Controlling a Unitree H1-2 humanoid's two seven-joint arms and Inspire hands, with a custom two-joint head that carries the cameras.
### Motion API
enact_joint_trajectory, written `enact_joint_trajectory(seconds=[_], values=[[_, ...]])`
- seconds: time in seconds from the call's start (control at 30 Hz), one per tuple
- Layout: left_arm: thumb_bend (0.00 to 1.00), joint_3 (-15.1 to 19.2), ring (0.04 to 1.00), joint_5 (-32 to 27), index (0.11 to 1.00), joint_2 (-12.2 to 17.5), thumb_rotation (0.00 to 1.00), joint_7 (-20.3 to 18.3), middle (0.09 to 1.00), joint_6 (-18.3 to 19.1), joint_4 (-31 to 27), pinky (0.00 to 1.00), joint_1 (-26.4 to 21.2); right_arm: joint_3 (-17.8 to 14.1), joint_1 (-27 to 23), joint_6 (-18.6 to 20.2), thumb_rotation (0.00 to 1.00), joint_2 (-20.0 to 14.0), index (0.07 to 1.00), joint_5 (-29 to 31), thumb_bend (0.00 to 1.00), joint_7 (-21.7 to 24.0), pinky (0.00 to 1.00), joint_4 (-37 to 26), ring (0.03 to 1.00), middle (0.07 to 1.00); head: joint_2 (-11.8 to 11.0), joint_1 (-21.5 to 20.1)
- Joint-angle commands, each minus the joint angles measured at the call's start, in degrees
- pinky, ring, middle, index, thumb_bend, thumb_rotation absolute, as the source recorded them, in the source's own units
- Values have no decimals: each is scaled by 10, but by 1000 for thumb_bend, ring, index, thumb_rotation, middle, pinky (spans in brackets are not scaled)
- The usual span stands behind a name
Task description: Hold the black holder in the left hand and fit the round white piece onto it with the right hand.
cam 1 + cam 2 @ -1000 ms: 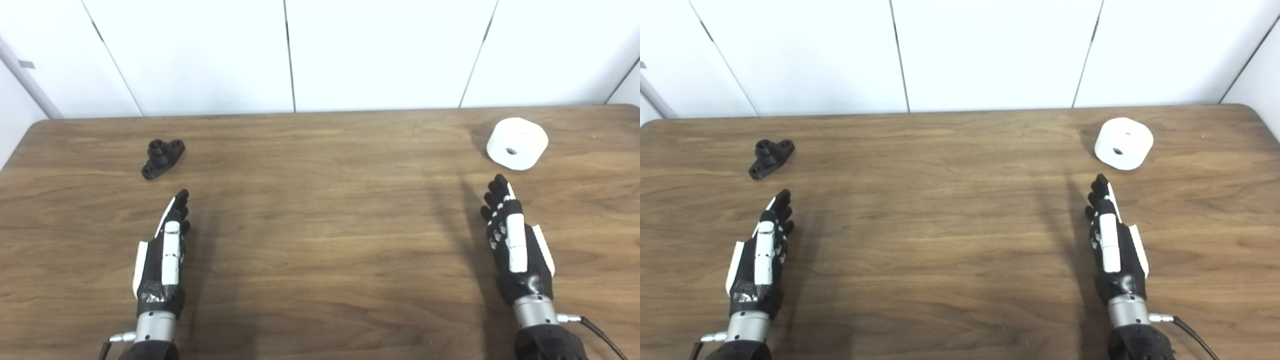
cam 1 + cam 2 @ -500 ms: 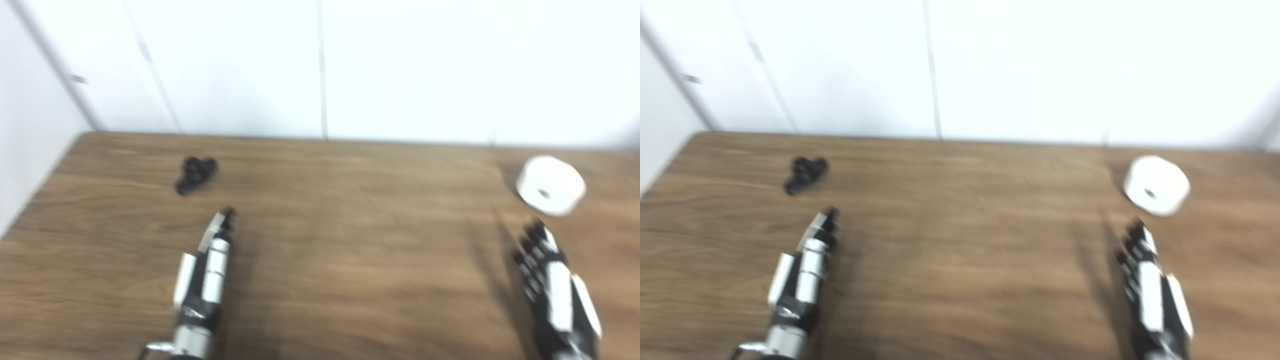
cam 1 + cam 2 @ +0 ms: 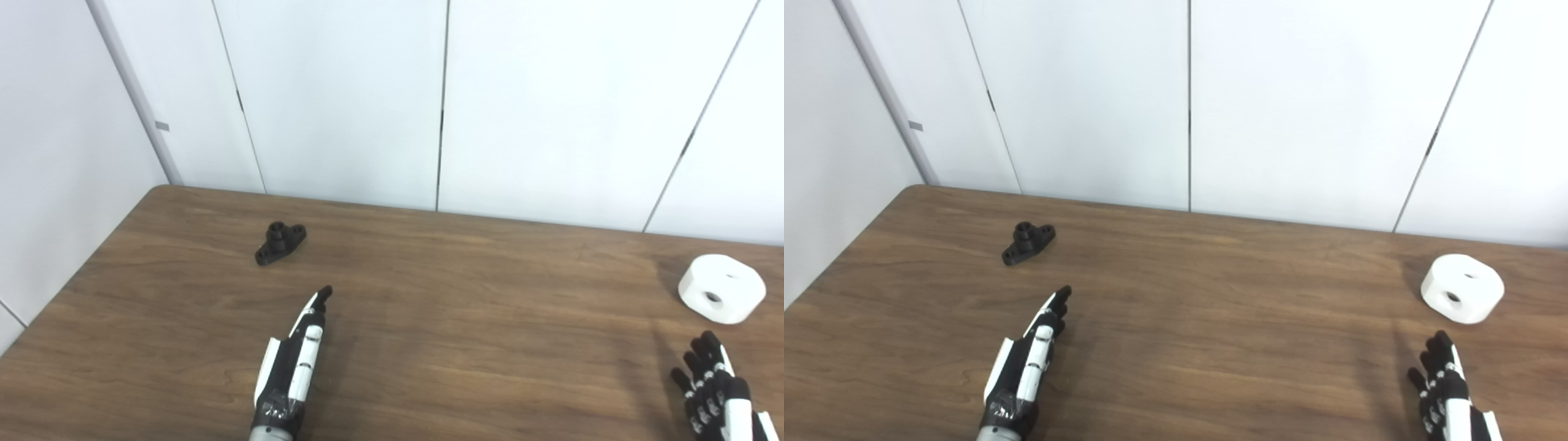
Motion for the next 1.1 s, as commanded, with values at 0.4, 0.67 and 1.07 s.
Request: enact_joint_trajectory(seconds=[0.4,0.67,1.07], values=[[583,-7,998,86,947,-2,599,21,979,46,-37,1000,22,-1,4,-26,1000,-2,1000,3,627,1,1000,19,1000,1000,1,-8],[790,24,1000,104,928,45,409,-3,977,147,-92,1000,-22,-2,0,-26,999,1,999,7,631,-1,1000,22,1000,1000,4,-7],[878,42,1000,164,909,135,385,-5,962,215,-98,1000,-98,-2,-8,-30,999,6,1000,2,599,-5,1000,28,1000,996,6,-11]])
